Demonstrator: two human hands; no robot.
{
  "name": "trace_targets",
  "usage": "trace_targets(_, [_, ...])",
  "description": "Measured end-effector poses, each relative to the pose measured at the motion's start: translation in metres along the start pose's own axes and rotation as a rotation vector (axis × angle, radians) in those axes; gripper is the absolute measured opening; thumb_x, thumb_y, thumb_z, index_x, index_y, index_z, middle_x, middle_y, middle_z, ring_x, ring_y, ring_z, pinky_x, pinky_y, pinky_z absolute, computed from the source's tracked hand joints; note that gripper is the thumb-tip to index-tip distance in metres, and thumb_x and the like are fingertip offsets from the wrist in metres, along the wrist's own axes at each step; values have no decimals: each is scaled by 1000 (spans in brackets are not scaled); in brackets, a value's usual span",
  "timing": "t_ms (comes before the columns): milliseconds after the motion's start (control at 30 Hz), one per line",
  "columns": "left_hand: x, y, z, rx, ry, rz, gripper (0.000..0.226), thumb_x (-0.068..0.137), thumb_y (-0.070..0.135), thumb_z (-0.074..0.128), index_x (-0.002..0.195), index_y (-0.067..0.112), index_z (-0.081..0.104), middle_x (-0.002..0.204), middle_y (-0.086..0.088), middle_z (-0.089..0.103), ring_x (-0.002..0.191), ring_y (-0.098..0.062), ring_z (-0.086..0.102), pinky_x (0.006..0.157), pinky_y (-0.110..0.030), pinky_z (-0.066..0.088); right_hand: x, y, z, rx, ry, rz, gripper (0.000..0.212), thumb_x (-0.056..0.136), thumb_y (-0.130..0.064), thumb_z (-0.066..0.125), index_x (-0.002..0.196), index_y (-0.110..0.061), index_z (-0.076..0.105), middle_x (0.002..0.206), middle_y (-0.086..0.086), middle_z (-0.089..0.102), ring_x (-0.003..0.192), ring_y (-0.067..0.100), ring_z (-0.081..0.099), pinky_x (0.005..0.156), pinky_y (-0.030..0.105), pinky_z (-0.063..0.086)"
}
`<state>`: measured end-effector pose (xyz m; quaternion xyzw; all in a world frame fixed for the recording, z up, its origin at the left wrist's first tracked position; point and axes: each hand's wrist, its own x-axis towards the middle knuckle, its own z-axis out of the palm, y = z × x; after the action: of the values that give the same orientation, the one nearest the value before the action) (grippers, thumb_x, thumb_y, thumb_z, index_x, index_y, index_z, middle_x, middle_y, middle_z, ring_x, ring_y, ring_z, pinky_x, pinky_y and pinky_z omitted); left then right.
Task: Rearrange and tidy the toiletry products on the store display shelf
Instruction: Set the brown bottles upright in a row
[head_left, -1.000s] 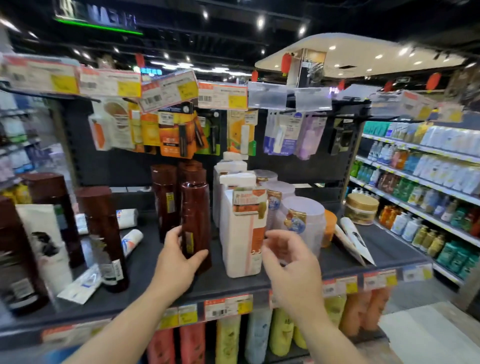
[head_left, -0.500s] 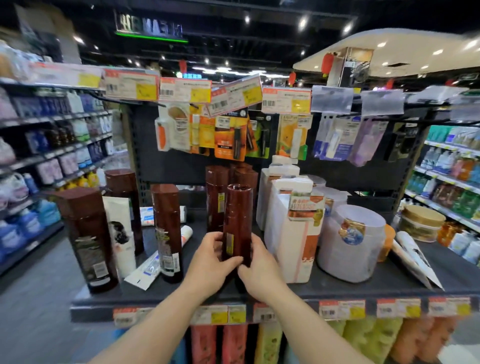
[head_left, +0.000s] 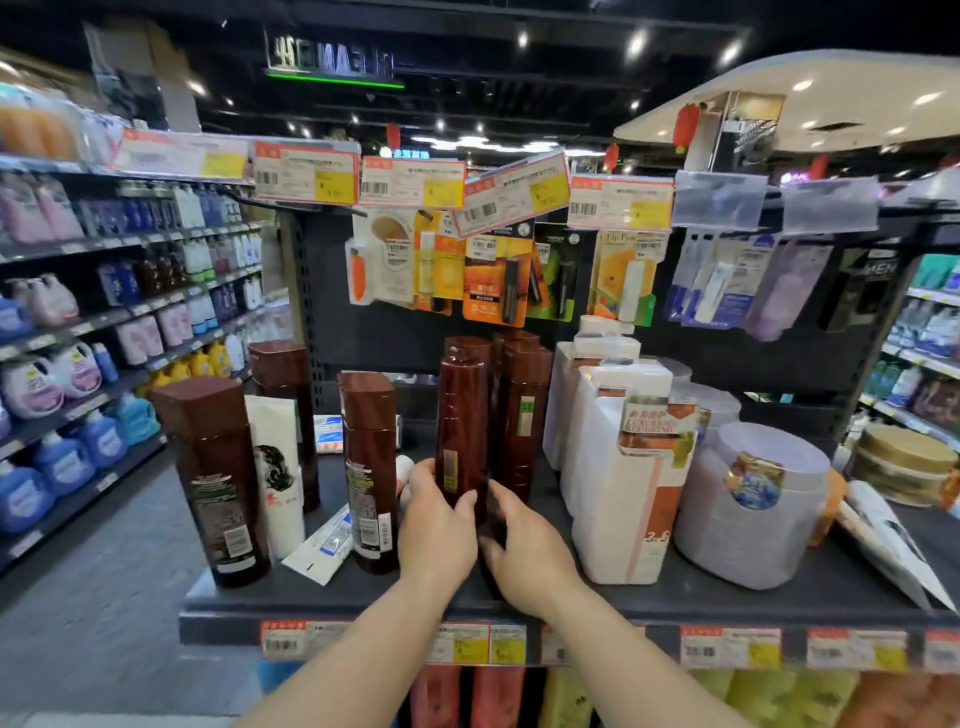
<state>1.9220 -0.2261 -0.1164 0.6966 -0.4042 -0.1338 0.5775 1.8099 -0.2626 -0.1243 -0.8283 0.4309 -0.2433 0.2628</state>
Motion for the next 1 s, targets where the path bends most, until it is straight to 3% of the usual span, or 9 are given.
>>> trace_targets(833, [4, 0, 2, 40, -32, -25, 49, 85, 24, 67, 126, 23, 41, 119, 3, 53, 97, -6, 49, 82, -20, 40, 1, 1, 2, -26, 15, -8, 74, 90, -24, 61, 150, -34, 20, 143, -6, 50, 127, 13, 49, 101, 25, 42])
trace_targets(1000, [6, 0, -1, 85, -113, -78, 49, 86, 26, 66, 128, 21, 41, 117, 1, 59, 102, -13, 58, 78, -21, 41, 0, 2, 2, -7, 25, 11, 75, 89, -25, 62, 150, -33, 19, 141, -4, 51, 126, 13, 50, 98, 23, 41])
